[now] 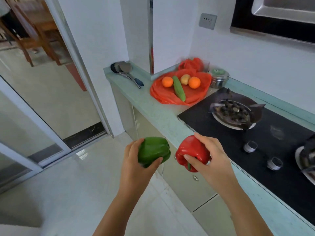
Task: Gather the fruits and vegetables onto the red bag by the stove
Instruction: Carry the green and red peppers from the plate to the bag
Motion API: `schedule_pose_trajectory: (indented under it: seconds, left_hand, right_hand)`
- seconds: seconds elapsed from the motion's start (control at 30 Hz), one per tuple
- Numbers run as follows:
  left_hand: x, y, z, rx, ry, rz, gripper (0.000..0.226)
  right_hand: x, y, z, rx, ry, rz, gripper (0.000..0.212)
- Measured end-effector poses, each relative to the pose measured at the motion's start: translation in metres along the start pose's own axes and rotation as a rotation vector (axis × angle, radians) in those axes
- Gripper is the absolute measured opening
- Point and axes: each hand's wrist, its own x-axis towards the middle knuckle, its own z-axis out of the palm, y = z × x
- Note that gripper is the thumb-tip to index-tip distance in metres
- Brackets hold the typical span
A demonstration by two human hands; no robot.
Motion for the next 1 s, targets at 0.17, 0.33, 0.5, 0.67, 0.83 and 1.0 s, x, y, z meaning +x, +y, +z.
schedule_pose_trajectory:
  seconds: [0.17, 0.33, 0.5, 0.67, 0.83, 1.0]
  left_hand:
    - [0.051, -0.020, 0.007, -0.011, -0.007, -0.002, 0.063]
    - [0.116, -0.048, 0.013, -0.054, -0.033, 0.008, 0.062]
    - [0.205, -0.073, 0.001, -0.050, -0.053, 0.020, 0.063]
    - [0.294, -0.093, -0.012, -0.041, -0.100, 0.080, 0.065]
    - [0.362, -0.109, -0.004, -0.045, -0.184, 0.158, 0.064]
    - [0.408, -0.115, 0.023, -0.050, -0.258, 0.192, 0.064]
  right_hand:
    - [0.046, 0.007, 0.019, -0.029, 0.012, 0.037, 0.061]
    - [0.102, 0.008, 0.046, -0.016, 0.027, 0.081, 0.060]
    - [0.177, -0.005, 0.090, -0.080, 0.055, 0.098, 0.059]
    - [0.251, -0.030, 0.124, -0.114, 0.106, 0.112, 0.062]
    - [0.302, -0.035, 0.143, -0.134, 0.170, 0.158, 0.063]
    - [0.332, -0.020, 0.143, -0.170, 0.270, 0.216, 0.064]
